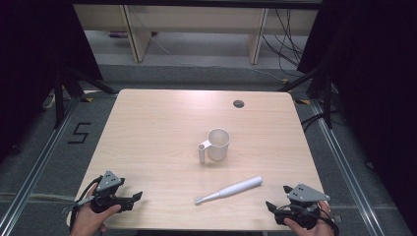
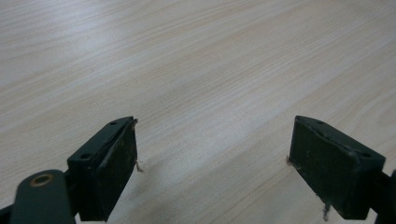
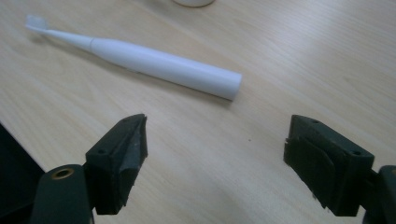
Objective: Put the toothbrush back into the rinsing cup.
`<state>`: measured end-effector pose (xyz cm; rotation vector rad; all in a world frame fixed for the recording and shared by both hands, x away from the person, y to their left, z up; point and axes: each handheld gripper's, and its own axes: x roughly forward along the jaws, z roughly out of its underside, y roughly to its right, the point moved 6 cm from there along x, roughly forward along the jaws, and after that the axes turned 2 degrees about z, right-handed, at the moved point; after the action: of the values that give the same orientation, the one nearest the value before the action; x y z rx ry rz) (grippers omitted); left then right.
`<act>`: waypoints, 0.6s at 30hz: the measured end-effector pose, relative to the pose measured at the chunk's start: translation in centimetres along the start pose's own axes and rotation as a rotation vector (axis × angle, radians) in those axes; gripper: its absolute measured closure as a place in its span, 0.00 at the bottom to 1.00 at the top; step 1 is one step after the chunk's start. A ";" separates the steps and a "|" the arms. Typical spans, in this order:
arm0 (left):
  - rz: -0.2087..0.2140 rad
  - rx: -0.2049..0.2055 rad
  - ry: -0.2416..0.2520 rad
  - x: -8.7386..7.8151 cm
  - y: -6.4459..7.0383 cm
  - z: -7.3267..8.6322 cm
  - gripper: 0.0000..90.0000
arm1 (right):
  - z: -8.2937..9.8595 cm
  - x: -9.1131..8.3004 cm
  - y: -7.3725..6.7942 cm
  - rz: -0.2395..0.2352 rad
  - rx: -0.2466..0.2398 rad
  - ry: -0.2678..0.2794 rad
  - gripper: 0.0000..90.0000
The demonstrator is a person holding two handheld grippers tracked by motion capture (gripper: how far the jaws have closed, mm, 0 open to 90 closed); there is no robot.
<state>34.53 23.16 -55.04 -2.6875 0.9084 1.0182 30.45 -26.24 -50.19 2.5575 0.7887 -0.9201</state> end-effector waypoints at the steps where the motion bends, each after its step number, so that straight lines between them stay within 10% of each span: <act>1: 0.000 0.000 -0.004 0.0 0.0 0.0 0.16 | 0.0 0.0 0.0 0.000 0.000 0.000 0.25; 18: 0.002 -0.001 -0.001 0.0 0.0 0.0 0.16 | -4.4 1.8 -1.9 -0.097 -0.169 -0.105 0.20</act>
<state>34.53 23.15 -55.00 -2.6871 0.9107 1.0208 32.60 -22.04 -48.26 2.3246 0.9250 -0.9642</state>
